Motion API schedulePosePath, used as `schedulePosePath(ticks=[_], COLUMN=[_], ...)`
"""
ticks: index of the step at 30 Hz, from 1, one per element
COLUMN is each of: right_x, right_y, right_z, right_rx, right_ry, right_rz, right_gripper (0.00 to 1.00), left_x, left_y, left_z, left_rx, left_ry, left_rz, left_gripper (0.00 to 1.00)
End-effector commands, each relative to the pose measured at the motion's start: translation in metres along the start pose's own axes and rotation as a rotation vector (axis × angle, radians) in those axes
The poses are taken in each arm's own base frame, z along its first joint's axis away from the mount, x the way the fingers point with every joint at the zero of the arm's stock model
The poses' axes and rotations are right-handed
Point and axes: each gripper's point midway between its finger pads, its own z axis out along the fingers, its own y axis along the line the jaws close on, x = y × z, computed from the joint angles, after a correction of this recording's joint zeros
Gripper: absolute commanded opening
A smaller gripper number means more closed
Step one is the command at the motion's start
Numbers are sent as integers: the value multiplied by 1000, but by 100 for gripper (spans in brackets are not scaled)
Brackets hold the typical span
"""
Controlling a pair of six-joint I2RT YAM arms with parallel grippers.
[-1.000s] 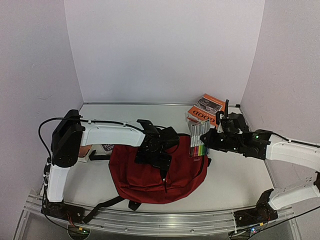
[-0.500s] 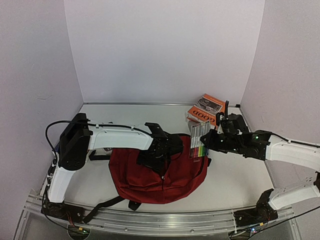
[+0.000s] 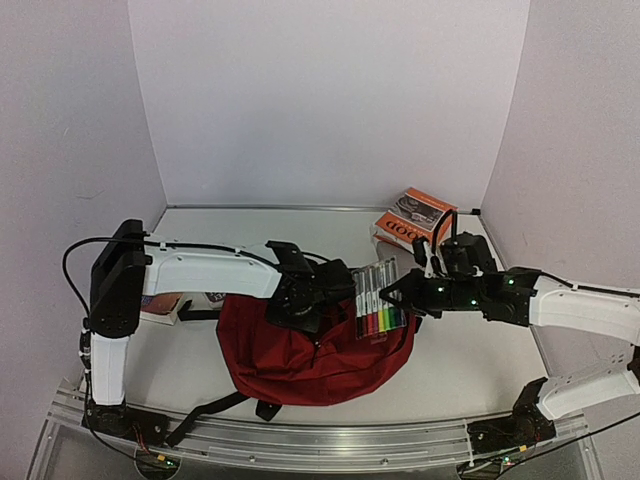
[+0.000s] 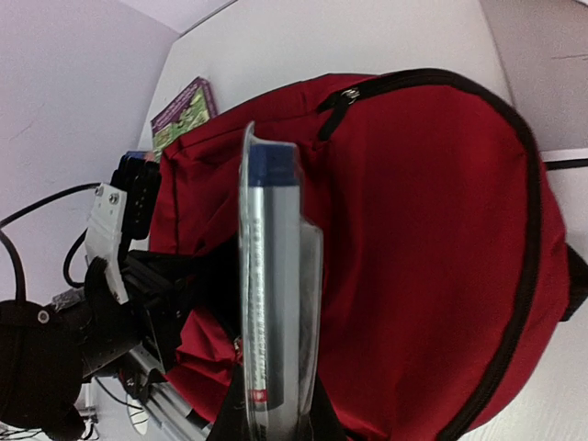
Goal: Pack the student bag
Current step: Place the stationery in the student bag.
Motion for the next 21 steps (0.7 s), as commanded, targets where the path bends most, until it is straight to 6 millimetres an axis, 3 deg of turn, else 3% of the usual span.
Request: schedulePosePath(ticks=[1, 9, 15, 21], right_x=[3, 21, 41, 45], right_y=[52, 61, 47, 44], right_z=[4, 39, 62, 87], right_rx=[-255, -308, -266, -243], right_ry=[70, 216, 307, 354], right_rz=[27, 88, 145, 177], right_gripper=[0, 0, 0, 0], left_x=[-34, -36, -36, -34], left_y=[-2, 1, 2, 3], left_z=[-36, -43, -45, -50], left_rx=[118, 162, 192, 230], left_ry=[-153, -188, -212, -228], left_rz=[-56, -57, -59, -59], left_gripper=[0, 0, 0, 0])
